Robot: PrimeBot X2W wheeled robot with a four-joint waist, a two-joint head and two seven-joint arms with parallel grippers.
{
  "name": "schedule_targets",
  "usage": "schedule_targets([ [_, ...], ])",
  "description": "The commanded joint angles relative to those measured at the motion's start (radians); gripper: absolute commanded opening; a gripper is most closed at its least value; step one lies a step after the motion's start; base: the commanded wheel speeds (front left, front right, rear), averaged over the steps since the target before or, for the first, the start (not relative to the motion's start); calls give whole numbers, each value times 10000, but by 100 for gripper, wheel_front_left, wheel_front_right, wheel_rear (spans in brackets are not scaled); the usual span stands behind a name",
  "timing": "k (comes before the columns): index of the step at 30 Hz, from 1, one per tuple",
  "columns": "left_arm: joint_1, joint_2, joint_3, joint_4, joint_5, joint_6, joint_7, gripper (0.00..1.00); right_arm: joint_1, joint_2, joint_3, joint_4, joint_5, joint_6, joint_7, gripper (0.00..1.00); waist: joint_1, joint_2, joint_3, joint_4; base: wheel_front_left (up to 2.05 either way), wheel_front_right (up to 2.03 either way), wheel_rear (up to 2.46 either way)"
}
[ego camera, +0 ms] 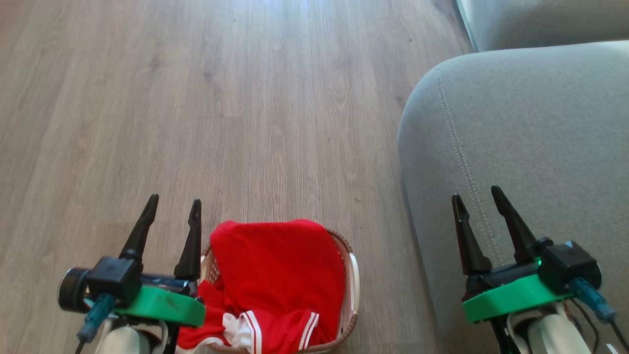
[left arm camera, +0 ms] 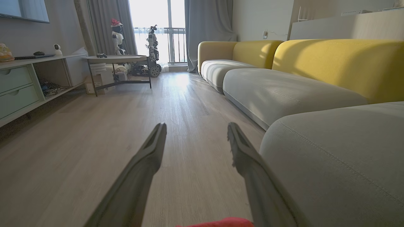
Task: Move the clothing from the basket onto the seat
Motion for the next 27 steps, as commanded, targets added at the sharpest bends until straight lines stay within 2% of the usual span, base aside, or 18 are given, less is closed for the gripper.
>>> schedule_targets([
  [1,-369,88,315,-324,-57,0,-124,100,-312,35,255,-345,-41,-2,-93,100,0,0,60,-29,0,0,0],
  [17,-1030,77,189,522,-202,81,-124,100,-758,39,175,-561,-139,-2,-93,100,0,0,1369,-513,0,0,0],
  [27,-2079,326,72,2383,-182,19,-124,100,-1262,70,96,-790,-209,-2,-93,100,0,0,2733,-1000,0,0,0],
])
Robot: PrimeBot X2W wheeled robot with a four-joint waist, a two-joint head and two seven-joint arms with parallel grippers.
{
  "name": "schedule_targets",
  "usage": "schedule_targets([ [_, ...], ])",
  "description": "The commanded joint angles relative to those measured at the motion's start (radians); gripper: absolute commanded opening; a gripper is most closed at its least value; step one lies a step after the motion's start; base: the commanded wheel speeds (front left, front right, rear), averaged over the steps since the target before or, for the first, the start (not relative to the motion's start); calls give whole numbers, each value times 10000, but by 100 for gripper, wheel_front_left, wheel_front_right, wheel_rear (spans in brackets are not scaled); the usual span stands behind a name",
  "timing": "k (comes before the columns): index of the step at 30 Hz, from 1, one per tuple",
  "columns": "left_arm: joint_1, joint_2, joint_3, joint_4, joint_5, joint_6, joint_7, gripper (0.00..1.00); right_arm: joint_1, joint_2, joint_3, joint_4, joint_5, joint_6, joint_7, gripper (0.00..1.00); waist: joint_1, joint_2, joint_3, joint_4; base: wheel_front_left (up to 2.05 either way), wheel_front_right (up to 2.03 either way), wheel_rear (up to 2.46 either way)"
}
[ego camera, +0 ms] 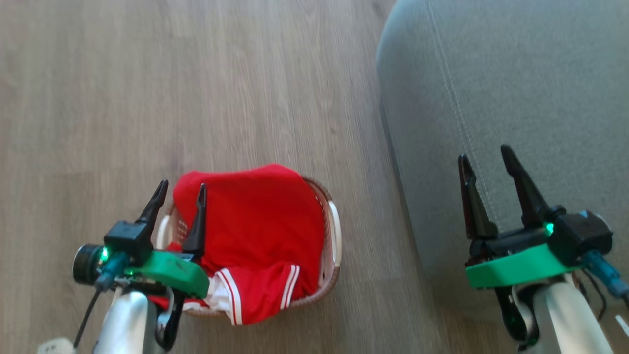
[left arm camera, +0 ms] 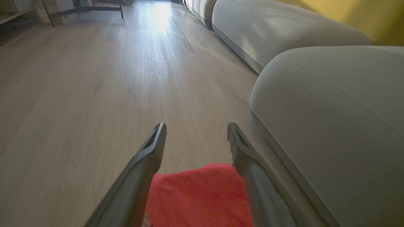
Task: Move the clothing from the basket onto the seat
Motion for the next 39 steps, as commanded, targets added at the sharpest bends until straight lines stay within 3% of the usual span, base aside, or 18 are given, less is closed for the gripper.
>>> schedule_targets([
  [1,-521,261,286,155,-55,3,-124,100,-400,70,183,-423,-77,-2,-91,100,-1,0,514,-227,0,0,0],
  [14,-3028,733,-217,4559,-430,-63,-122,100,-1201,111,56,-776,61,-2,-92,100,-1,0,2449,-717,0,0,0],
  [27,-5160,1170,-903,7766,-489,-73,146,100,-1981,115,13,-1096,222,-2,-92,100,-1,0,4162,-853,0,0,0],
  [39,-6245,1687,-2121,9301,520,-70,703,100,-2407,115,62,-1216,356,-2,-92,100,-1,0,5290,-967,0,0,0],
])
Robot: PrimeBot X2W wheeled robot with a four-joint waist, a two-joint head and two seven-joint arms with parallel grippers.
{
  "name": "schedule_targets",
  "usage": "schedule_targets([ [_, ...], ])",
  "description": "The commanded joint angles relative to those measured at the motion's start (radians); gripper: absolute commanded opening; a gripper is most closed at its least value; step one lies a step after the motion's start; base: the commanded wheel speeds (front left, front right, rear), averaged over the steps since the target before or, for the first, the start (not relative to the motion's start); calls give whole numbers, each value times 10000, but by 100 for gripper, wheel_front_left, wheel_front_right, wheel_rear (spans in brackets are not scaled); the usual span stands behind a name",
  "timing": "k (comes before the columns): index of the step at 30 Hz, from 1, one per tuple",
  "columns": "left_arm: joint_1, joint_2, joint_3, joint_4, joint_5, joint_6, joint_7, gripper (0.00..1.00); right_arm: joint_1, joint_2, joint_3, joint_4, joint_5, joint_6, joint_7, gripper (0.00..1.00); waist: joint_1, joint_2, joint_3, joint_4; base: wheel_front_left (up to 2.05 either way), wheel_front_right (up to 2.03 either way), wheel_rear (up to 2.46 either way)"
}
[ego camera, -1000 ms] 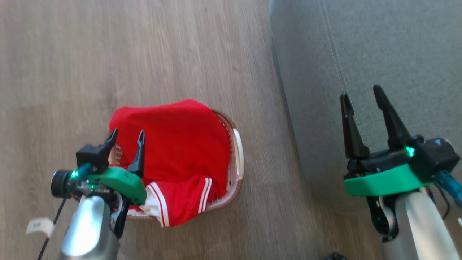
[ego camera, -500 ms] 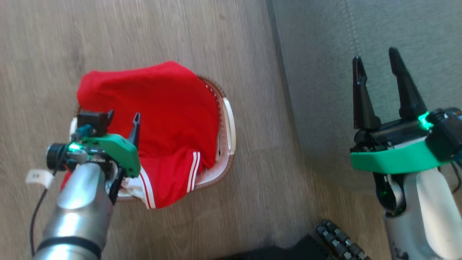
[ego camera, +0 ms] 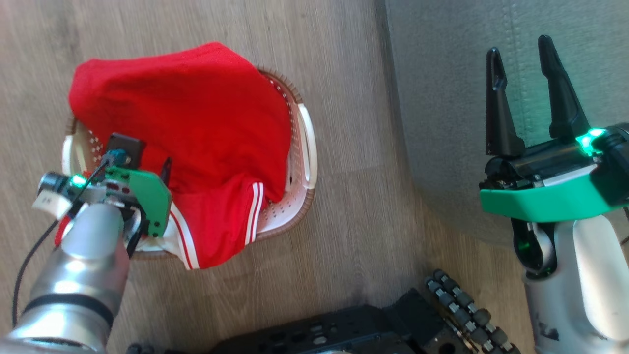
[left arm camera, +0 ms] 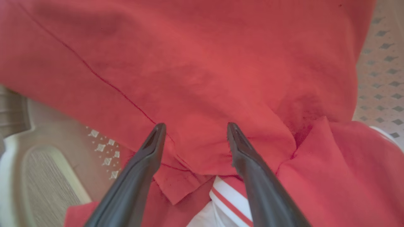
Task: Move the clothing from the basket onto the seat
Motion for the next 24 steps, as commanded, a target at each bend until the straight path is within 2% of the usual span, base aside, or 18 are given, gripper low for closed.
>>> schedule_targets([
  [1,-65,441,-86,29,272,-43,107,100,-4,83,238,-342,112,-2,-65,100,0,0,305,-52,0,0,0],
  [7,-540,766,-1091,215,1119,-41,586,100,-225,83,344,-422,218,-2,-65,100,0,0,968,-292,0,0,0],
  [15,-899,1020,-1550,325,1301,-50,1285,100,-346,83,375,-532,322,-2,-65,100,0,0,1613,-586,0,0,0],
  [24,-993,921,-2076,365,1314,-57,1678,100,-435,83,397,-523,393,-2,-65,100,0,0,1783,-703,0,0,0],
])
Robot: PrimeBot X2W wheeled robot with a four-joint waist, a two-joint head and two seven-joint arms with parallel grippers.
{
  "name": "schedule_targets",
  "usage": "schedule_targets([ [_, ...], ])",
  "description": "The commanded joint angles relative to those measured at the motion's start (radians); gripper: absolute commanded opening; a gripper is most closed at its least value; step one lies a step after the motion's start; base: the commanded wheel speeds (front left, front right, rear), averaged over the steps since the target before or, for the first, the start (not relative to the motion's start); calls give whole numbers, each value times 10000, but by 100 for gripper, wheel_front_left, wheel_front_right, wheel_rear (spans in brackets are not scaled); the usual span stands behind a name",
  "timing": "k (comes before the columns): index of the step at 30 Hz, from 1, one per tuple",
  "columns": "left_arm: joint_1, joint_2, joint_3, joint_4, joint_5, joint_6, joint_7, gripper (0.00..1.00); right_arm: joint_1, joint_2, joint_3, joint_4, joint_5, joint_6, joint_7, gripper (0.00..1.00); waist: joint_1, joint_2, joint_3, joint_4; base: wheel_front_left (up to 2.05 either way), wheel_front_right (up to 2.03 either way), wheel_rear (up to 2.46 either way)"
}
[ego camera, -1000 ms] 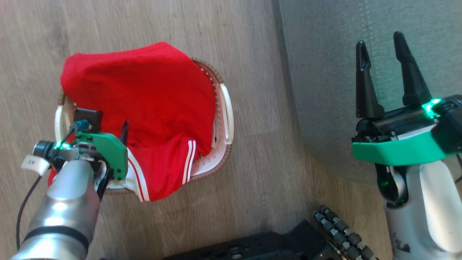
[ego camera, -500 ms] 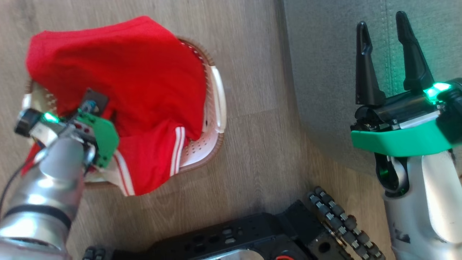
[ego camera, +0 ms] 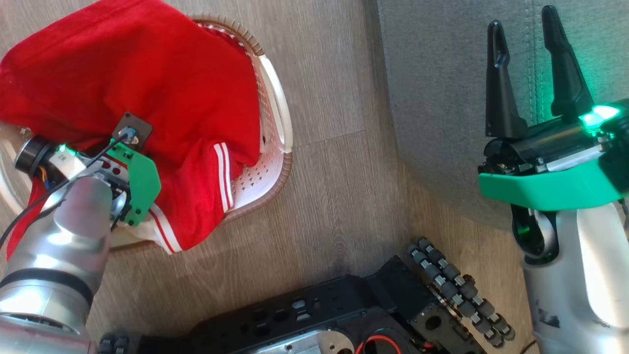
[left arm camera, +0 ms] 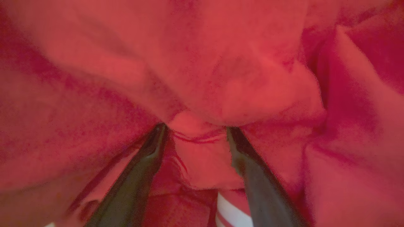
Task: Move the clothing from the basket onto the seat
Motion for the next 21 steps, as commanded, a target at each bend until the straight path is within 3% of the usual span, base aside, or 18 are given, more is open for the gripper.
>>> schedule_targets([
  [1,255,278,34,4,-31,-59,61,85,159,74,184,-274,103,-2,-63,100,-1,0,-9,-13,0,0,0],
  [3,259,281,-78,9,-131,-59,96,18,141,74,199,-269,116,-2,-63,100,-1,0,-6,-17,0,0,0],
  [4,254,284,-138,11,-182,-59,100,0,132,74,202,-270,117,-2,-63,100,-1,0,-3,-14,0,0,0],
  [15,423,393,-718,22,-1071,-60,-246,0,67,74,265,-116,107,-2,-63,100,-1,0,-390,49,0,0,0],
  [21,679,43,-927,23,-1688,-61,-755,0,154,74,238,46,2,-2,-63,100,-1,0,-1362,274,0,0,0],
])
